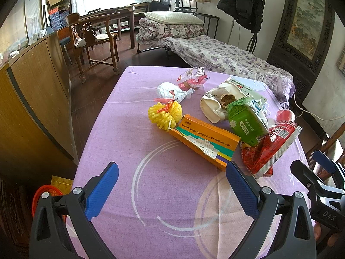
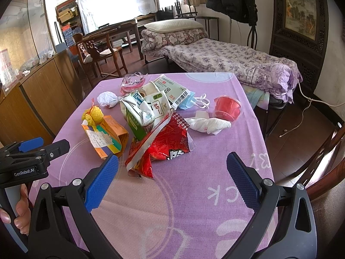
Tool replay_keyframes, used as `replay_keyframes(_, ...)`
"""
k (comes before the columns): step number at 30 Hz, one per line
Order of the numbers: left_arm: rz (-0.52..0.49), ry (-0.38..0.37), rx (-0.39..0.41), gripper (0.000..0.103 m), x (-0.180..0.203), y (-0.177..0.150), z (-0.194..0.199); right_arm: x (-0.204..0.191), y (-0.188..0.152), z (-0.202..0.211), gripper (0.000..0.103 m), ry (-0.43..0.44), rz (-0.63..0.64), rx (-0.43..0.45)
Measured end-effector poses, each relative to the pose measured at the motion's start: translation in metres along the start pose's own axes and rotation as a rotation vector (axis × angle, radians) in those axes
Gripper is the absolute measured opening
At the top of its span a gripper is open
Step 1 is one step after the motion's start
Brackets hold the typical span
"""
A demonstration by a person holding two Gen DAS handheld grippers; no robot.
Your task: Collect trash
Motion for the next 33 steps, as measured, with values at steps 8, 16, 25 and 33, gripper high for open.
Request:
replay_keyframes(8,0.000,0.001,0.000,0.097,0.000,0.000,0.000,-0.002,-0.001,0.000,0.096,0.001,0.001,-0.002)
replay_keyframes(16,0.001,0.002,0.000,0.097,0.000,0.000,0.000,-0.002,-0.001,0.000,0.096,0.002,0.000,-0.003)
replay_keyframes(25,0.017,-0.031,-0.017,0.097,-0.004,0.001,-0.006,-0.002,-0.005,-0.001,0.096,-0.019,-0.009,0.002)
replay_keyframes(33,0.091,-0.077,-0.096,0.097,-0.016,0.008,-0.026,0.013,-0.003,0.000,0.096,-0.013,-0.084,-0.005)
Point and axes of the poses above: each gripper's, at about its wrist camera, not at the fingertips, and z roughly against the way its jaws point, x to its right, y to its top, the point moved 2 cm from there along -z, roughly the way its jaws point, and after that the axes turned 3 degrees about -y, right-handed, at the moved point
